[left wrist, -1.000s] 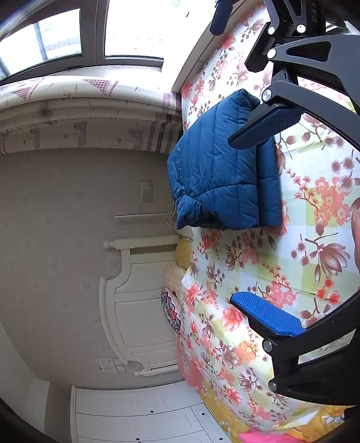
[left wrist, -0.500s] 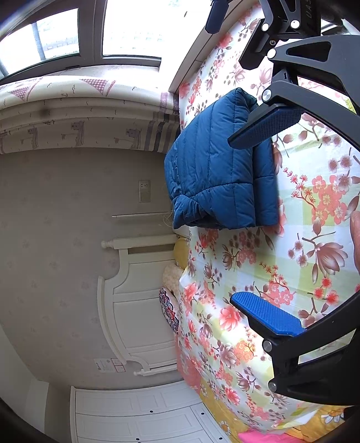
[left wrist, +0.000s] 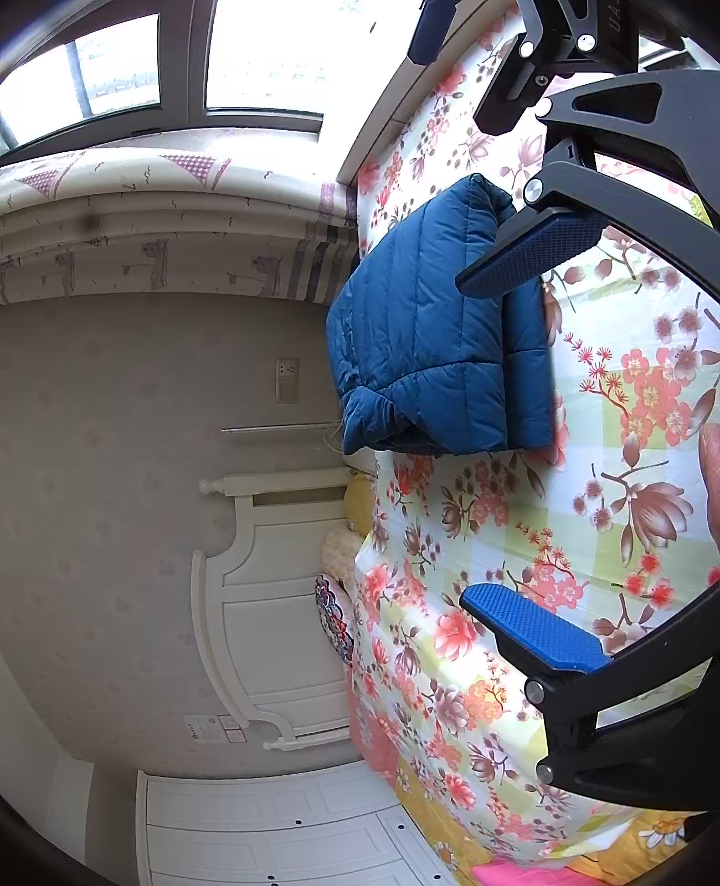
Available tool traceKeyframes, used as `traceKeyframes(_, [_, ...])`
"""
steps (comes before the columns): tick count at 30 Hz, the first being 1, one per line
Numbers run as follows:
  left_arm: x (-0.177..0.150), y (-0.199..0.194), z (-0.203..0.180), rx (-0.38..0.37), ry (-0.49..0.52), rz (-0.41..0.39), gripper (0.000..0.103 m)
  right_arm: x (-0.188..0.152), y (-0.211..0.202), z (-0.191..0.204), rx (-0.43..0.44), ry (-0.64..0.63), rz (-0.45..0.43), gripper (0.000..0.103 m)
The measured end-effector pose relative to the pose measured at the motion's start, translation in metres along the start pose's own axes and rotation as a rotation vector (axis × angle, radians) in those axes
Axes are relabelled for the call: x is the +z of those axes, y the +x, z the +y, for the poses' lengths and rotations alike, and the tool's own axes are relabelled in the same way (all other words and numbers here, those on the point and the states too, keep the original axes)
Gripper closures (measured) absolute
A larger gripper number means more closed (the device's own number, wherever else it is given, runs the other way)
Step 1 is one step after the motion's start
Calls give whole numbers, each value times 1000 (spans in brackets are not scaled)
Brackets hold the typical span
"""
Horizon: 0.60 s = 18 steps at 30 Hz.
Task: Fold large clothes
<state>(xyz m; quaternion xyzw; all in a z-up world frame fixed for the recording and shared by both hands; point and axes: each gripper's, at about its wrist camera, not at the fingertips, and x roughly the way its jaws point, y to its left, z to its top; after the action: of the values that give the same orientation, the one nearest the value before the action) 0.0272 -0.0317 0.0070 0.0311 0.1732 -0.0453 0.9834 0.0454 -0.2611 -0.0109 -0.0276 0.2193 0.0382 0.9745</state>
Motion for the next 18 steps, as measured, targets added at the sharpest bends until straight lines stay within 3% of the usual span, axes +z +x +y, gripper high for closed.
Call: traceKeyframes(18, [-3,0,1,3,-7,7,4,1,0,2,-2,-1,-1,2])
